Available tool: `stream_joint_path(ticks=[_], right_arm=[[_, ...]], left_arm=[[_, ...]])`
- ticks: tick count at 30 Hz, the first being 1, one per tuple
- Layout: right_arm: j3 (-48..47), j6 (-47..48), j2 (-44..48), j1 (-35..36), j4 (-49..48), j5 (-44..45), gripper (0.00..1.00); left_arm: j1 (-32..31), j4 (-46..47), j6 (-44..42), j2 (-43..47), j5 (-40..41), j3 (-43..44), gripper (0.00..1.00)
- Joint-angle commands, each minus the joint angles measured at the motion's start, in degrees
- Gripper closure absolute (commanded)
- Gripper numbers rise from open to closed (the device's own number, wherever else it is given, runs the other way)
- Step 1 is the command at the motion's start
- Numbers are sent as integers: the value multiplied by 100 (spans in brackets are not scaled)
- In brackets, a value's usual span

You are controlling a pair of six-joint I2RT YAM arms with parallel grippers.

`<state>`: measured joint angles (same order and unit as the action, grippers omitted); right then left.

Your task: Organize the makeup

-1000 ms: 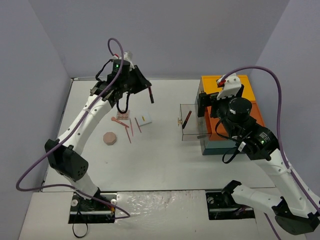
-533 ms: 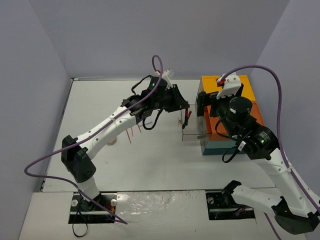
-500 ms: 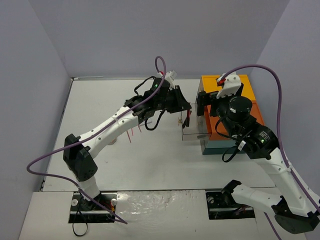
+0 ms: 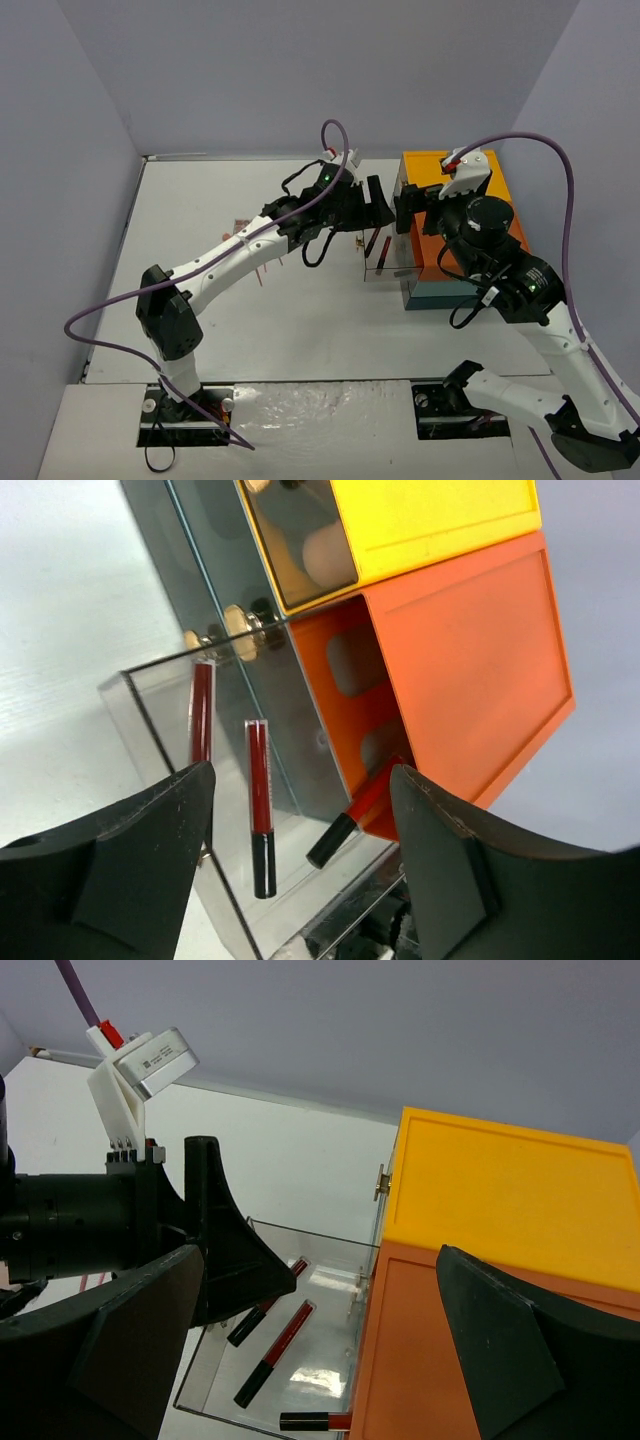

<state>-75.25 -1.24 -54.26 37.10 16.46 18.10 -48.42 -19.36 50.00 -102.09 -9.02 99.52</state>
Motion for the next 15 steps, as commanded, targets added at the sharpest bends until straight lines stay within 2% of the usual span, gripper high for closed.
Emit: stream_joint_path(ticks=[1, 3, 6, 15], right_arm=[[-379, -79, -269, -39, -458, -470, 0], [-497, -179, -486, -34, -432, -703, 0], [-665, -353, -910, 0, -425, -1084, 0], [-1113, -899, -2287, 880, -335, -844, 0]], left_arm=[[49, -337, -721, 800, 1076, 495, 23], [158, -586, -935, 1115, 1581, 254, 12], [557, -862, -1129, 1654, 2134, -164, 5], [2021, -1369, -1956, 3312, 2966, -1917, 3]])
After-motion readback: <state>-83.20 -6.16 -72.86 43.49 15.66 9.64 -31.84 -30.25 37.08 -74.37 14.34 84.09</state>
